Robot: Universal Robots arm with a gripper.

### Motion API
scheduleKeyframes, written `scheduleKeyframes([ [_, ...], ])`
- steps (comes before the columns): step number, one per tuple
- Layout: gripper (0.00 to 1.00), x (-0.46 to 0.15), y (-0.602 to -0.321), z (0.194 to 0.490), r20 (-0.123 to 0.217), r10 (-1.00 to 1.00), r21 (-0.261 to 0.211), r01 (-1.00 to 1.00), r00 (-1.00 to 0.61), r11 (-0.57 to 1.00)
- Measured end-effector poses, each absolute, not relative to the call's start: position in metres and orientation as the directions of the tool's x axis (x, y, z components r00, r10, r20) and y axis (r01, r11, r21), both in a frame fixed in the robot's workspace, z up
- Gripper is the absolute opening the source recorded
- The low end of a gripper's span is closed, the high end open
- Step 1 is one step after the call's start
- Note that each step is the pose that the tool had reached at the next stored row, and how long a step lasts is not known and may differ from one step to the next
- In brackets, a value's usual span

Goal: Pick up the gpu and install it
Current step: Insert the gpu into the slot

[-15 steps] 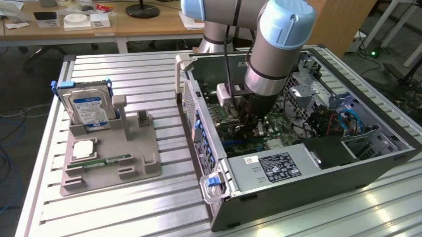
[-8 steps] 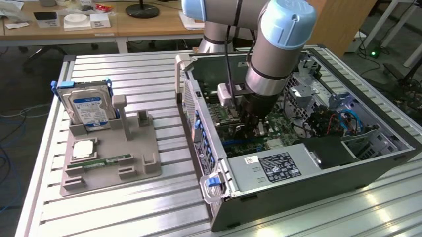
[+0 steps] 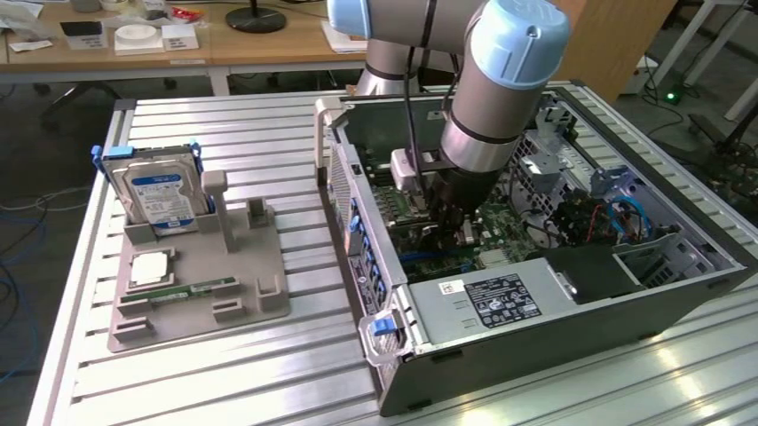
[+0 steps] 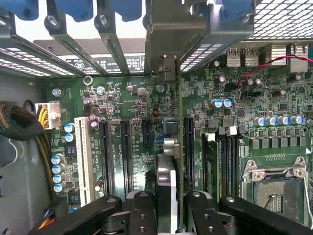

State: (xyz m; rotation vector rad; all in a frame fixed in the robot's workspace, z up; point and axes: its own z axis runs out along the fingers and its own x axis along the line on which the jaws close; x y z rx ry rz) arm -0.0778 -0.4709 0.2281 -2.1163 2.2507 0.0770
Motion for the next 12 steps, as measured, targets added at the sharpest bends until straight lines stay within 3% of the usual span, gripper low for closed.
scheduleKeyframes([
  [12, 0.28, -0.0777, -0.4709, 0.2237, -0.071, -0.996, 0.002, -0.998, -0.061, 0.061],
])
